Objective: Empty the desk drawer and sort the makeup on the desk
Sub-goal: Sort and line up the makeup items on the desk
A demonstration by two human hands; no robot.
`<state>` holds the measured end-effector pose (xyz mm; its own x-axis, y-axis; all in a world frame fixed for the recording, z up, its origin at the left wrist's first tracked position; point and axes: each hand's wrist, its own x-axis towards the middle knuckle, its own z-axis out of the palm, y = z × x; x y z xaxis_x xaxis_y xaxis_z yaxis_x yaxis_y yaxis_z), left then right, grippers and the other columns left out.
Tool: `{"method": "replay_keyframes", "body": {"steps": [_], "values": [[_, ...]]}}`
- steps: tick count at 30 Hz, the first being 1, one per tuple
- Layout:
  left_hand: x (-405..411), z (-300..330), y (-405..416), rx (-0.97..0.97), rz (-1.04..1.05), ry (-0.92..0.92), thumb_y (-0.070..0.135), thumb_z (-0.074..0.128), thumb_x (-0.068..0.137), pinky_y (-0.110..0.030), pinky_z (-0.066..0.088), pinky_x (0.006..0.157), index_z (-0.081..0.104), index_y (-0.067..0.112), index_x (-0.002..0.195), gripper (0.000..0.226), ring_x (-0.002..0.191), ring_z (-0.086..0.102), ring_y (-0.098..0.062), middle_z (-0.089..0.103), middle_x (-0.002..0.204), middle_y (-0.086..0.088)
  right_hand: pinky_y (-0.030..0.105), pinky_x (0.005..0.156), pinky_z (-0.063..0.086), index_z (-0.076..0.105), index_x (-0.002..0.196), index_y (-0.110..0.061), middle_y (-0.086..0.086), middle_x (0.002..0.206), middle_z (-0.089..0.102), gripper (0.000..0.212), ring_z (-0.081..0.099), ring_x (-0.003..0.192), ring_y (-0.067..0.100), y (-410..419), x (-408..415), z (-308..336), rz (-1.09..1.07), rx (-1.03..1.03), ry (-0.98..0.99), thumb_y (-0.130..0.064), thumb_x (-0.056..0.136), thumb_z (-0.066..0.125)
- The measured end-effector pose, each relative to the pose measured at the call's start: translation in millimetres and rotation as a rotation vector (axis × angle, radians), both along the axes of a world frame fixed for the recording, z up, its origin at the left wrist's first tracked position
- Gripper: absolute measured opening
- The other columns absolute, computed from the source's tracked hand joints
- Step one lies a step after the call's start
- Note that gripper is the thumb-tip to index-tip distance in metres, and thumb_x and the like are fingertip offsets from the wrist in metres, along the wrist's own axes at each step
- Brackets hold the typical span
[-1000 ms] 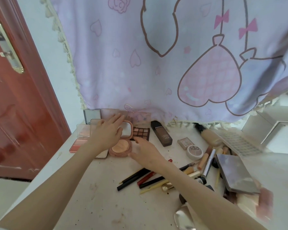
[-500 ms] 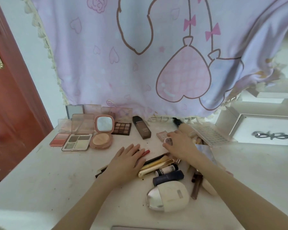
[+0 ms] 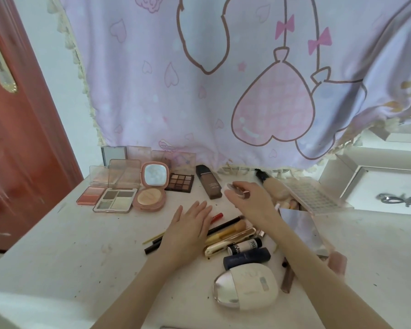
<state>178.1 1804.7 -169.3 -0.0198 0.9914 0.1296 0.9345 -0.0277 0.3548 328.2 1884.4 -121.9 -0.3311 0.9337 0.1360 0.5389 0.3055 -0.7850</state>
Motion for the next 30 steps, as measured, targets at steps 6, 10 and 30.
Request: {"method": "replay_keyframes", "body": {"steps": [6,10,30], "values": [[-4,25,20,0.445,0.011,-0.561,0.024,0.039,0.098,-0.015,0.031,0.099,0.040,0.026,0.134,0.035,0.121,0.041,-0.007,0.045,0.127,0.013,0.034,0.085,0.052,0.057,0.125,-0.018,-0.002,0.090,0.071,0.059,0.065,0.087,0.018,6,-24,-9,0.064,-0.331,0.489,-0.045,0.074,0.072],[-13,31,38,0.476,-0.090,-0.459,0.025,0.038,0.092,-0.003,0.028,0.088,0.053,0.025,0.124,0.035,0.105,0.044,-0.007,0.055,0.112,0.012,0.026,0.067,0.050,0.061,0.114,-0.003,0.008,0.082,0.070,0.068,0.064,0.078,0.021,14,-34,-9,0.087,-0.448,0.765,-0.048,0.064,0.070],[-19,5,40,0.438,-0.051,-0.326,0.062,0.008,0.090,-0.009,0.026,0.093,0.043,0.025,0.129,0.065,0.104,0.033,0.000,0.046,0.113,0.011,0.034,0.084,0.055,0.067,0.109,-0.005,0.012,0.102,0.072,0.033,0.069,0.094,0.025,5,-33,-13,0.255,-0.547,0.684,-0.026,0.083,0.062]]}}
